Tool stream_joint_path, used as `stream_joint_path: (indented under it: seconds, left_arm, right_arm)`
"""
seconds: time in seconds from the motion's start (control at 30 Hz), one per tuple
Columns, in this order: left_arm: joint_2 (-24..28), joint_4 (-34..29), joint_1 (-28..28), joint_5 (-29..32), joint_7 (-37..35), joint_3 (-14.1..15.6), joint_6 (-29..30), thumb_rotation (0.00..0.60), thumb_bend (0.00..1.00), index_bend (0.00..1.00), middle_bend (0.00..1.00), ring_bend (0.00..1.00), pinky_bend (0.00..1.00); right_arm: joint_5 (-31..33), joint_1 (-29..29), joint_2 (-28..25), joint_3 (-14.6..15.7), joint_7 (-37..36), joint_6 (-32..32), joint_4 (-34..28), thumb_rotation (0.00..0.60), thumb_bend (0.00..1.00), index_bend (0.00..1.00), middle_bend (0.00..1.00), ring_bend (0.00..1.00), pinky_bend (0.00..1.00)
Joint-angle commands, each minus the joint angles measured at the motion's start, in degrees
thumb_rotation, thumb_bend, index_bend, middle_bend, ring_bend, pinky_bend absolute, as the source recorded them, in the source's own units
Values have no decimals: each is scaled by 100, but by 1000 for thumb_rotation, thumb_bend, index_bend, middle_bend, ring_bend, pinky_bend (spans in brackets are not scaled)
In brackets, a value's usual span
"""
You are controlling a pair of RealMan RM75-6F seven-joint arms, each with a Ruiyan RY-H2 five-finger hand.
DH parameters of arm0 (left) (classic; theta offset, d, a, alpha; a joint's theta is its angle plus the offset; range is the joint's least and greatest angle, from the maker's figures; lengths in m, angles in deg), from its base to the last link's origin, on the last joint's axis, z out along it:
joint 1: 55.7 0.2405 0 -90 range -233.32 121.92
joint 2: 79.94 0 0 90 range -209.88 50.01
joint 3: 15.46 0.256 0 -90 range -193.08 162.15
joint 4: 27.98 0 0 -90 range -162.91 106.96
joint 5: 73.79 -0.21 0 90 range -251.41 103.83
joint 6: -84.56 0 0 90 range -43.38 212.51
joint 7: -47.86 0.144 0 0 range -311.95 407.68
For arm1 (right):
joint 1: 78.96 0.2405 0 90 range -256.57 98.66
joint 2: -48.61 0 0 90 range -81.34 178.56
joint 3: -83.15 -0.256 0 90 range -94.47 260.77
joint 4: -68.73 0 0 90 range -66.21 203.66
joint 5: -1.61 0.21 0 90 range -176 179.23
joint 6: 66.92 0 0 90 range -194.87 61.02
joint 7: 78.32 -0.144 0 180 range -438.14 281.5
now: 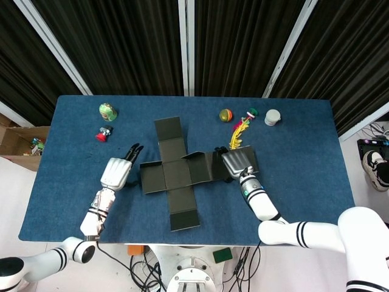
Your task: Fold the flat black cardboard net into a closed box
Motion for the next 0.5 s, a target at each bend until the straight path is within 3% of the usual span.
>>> stream_joint_path:
  seconds: [0.03, 0.2, 0.5]
  left_arm:
    - [-92, 139, -79, -13, 102, 16, -51, 600, 0, 26, 46, 597, 961]
    - [-184, 339, -143, 0, 178, 52, -116, 600, 0, 26, 46, 596, 961]
    - [-40, -470, -189, 148, -1337, -140, -345, 600, 0, 27, 47, 591, 955]
  right_arm:
    - [-23, -18, -3, -8, 9, 7, -3, 600, 274, 349, 318, 726, 941]
    - [-68, -68, -2, -23, -7, 32, 3, 600, 275, 349, 318, 726, 941]
    - [-536, -57, -27, 12, 104, 35, 14, 600, 276, 349, 322, 726, 941]
